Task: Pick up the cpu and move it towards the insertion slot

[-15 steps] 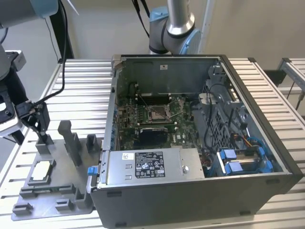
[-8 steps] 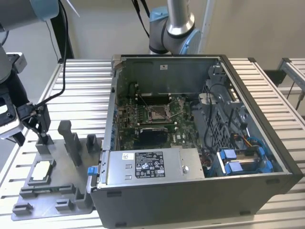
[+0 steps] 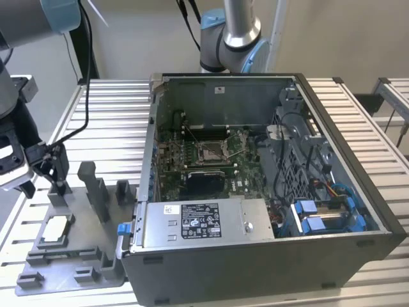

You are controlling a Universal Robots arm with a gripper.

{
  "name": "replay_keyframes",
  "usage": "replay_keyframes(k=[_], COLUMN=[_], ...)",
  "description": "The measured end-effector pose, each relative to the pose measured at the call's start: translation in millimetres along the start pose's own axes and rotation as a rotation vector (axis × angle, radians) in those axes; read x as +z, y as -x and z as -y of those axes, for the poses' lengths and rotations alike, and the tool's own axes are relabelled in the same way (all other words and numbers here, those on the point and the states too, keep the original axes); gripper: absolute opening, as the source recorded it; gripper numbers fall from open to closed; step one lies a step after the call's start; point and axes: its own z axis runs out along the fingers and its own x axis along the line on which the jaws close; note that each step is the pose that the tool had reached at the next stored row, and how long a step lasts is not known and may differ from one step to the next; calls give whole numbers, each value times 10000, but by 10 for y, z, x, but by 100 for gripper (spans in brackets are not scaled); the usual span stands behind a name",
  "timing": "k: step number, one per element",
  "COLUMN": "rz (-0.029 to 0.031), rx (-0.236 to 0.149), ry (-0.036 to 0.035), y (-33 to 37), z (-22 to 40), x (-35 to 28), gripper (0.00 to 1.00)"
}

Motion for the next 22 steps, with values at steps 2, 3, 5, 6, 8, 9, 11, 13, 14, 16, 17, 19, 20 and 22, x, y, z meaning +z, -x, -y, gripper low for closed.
replay_keyframes(k=[2,3,5,6,8,9,11,13,14,16,17,19,20,22], rz=[0,-2,-4,-3,-2,-3,-3,-3,-3,-3,-3,-4,-4,-4], rx=[1,1,2,2,0,0,1,1,1,1,1,1,1,1], ry=[1,0,0,0,0,0,1,1,0,0,0,0,0,0], y=[-4,-7,-20,-27,-35,-38,-42,-44,-45,-46,-47,-49,-49,-50], z=[0,1,1,2,4,5,5,6,6,7,7,8,8,8], x=[22,34,56,67,87,98,118,137,146,165,174,192,200,216], gripper=[100,100,100,100,100,100,100,100,100,100,100,100,100,100])
